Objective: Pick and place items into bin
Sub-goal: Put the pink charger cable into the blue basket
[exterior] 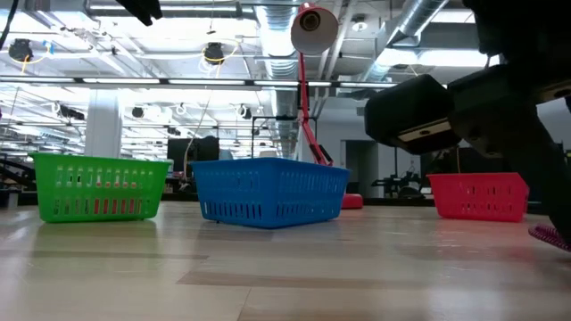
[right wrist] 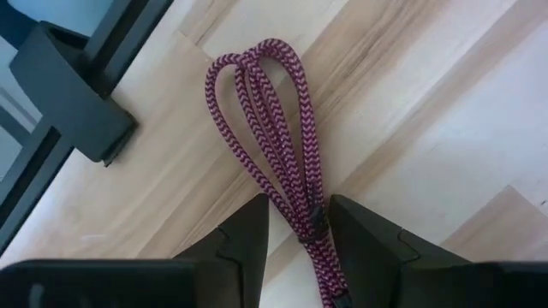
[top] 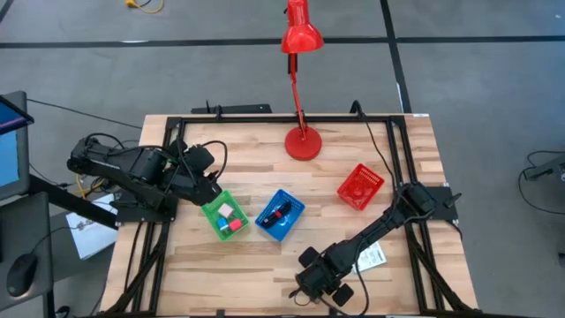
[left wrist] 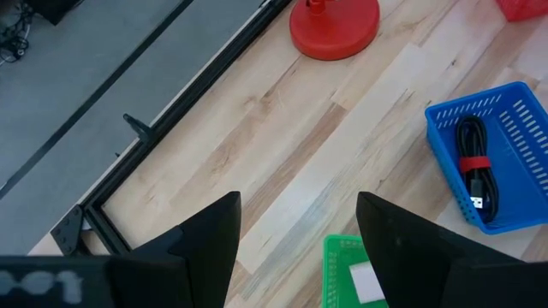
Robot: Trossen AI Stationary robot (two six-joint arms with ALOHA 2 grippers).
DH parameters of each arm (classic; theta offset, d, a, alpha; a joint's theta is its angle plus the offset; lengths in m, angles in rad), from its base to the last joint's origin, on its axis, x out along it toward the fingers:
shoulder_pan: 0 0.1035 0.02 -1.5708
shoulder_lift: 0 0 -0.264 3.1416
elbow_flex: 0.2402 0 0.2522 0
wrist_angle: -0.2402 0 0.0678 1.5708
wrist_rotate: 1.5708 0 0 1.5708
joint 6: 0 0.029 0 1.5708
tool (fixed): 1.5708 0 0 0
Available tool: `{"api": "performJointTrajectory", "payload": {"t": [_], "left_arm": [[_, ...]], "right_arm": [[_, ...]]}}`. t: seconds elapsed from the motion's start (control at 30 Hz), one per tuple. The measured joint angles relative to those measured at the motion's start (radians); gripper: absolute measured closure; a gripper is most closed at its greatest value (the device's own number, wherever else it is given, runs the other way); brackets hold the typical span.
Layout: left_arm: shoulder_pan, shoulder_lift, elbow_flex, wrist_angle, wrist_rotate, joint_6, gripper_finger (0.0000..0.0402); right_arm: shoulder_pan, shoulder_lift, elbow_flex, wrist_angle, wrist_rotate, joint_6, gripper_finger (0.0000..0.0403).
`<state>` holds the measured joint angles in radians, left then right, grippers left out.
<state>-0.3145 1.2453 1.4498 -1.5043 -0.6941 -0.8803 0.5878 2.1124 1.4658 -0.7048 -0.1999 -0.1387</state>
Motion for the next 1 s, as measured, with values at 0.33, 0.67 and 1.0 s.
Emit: {"api": "performJointTrajectory", "payload": {"t": [0.33,0.67,1.0], "left_arm": [[0.000,0.000,0.000,0.003,0.000,0.017,0.0178],[0.000,0.000,0.000,0.003,0.000,0.025,0.0178],[0.000,0.000,0.000,0.003,0.000,0.025,0.0178]], "right_arm": [[-0.048,0.002,-0.001,0.017,-0.046,-0.028,0.0343],[-0.121,-0.011,-0.001,-0.004,-0.056,-0.094,0.0386],[-0.195,-0.153,0.041,-0.064,0.044,-0.133,0.0392]]}}
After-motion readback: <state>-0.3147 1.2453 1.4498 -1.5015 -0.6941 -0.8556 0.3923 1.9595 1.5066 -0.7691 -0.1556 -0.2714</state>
